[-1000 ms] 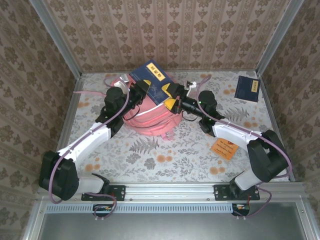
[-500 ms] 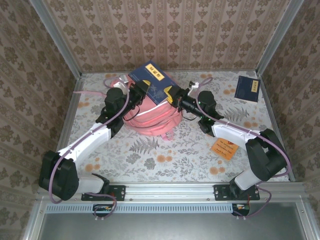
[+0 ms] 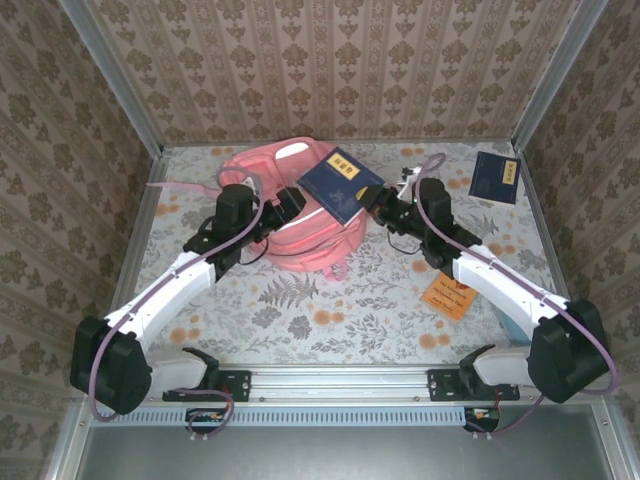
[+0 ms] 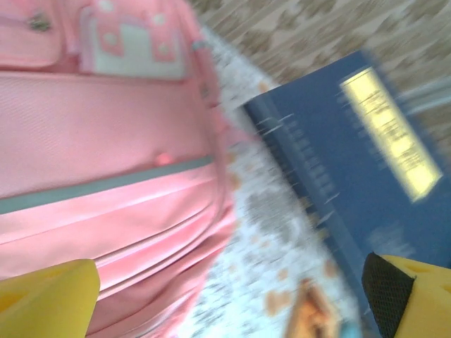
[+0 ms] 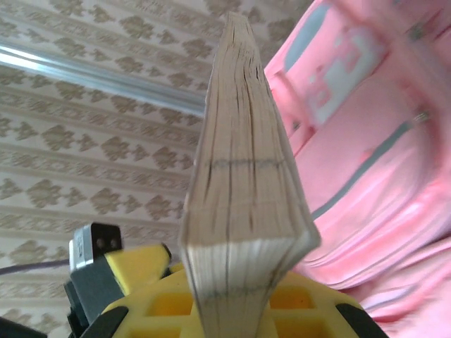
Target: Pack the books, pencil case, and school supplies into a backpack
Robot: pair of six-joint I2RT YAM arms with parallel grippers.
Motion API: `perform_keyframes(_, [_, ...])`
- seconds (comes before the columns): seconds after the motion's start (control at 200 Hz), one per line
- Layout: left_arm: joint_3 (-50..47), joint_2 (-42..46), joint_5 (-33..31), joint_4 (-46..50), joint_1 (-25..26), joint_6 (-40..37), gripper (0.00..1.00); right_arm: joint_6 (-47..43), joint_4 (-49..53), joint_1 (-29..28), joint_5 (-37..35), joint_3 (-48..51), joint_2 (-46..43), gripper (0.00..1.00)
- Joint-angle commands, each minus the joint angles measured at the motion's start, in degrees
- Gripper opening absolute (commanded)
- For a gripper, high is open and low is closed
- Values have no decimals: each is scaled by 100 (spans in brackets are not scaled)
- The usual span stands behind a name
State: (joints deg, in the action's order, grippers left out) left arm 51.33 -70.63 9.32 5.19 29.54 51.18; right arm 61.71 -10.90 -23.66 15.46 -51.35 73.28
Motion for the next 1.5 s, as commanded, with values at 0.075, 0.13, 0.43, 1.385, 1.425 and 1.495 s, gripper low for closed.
perform_keyframes(0.075, [471, -289, 70, 1828, 61, -2206, 100, -1078, 989, 514, -237, 22, -346, 10])
perform_keyframes(0.13, [673, -439, -61, 2090, 154, -2548, 100, -1196, 1088, 666, -222, 59, -407, 10])
perform_keyframes(0.43, [2186, -1826, -941, 3031, 808, -4190, 99, -1792, 1575, 1505, 35, 255, -719, 10])
perform_keyframes(1.385, [5033, -5007, -1478, 4700, 896, -6003, 63, -2302, 1763, 2269, 836, 431, -824, 10])
perform_keyframes(1.425, [5059, -5019, -1506, 4690, 896, -6038, 61, -2293, 1758, 2269, 843, 446, -832, 10])
perform_keyframes(1.495, [5086, -5051, -1601, 4688, 900, -6044, 59, -2279, 1744, 2269, 853, 472, -846, 10])
